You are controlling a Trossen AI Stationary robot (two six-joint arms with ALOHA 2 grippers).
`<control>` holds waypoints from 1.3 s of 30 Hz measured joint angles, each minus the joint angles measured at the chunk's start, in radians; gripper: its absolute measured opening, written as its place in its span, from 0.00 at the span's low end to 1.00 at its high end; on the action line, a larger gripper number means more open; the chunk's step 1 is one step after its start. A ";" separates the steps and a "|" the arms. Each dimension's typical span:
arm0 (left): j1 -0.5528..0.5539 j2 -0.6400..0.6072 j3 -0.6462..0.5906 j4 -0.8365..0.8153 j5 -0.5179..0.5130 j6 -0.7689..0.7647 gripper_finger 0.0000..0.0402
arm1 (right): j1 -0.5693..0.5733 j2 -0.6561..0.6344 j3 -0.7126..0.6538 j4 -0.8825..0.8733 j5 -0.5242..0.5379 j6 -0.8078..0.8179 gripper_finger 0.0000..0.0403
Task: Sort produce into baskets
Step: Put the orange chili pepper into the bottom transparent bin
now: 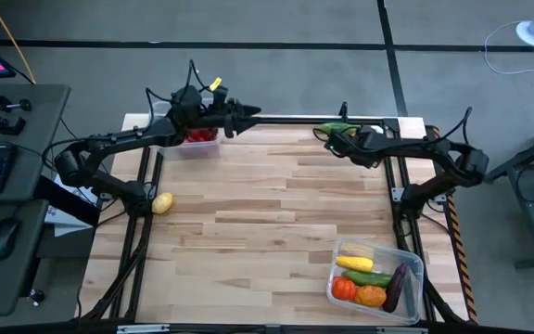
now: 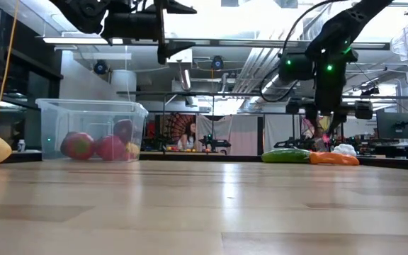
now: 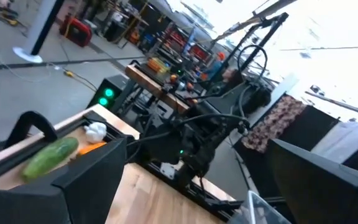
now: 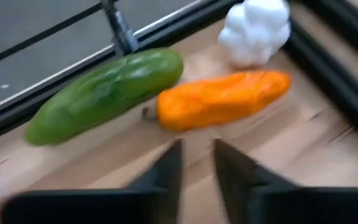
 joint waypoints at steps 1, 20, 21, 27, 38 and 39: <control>0.000 0.000 0.000 0.000 -0.006 0.002 0.93 | -0.005 0.004 -0.001 -0.003 0.013 -0.015 0.13; -0.004 0.000 0.000 0.006 -0.011 0.037 0.93 | -0.115 0.185 -0.001 0.043 0.141 -0.148 0.00; -0.004 0.000 0.000 0.006 -0.014 0.037 0.93 | -0.121 0.194 -0.001 0.046 0.143 -0.149 0.00; -0.004 0.000 0.000 0.006 -0.022 0.027 0.93 | -0.126 0.208 -0.001 0.067 0.125 -0.189 0.00; -0.004 0.000 0.001 0.006 -0.048 0.054 0.93 | -0.021 0.208 -0.001 0.064 0.038 -0.312 0.00; -0.004 0.000 0.001 0.006 -0.048 0.054 0.93 | -0.008 0.208 -0.001 0.060 0.036 -0.309 0.00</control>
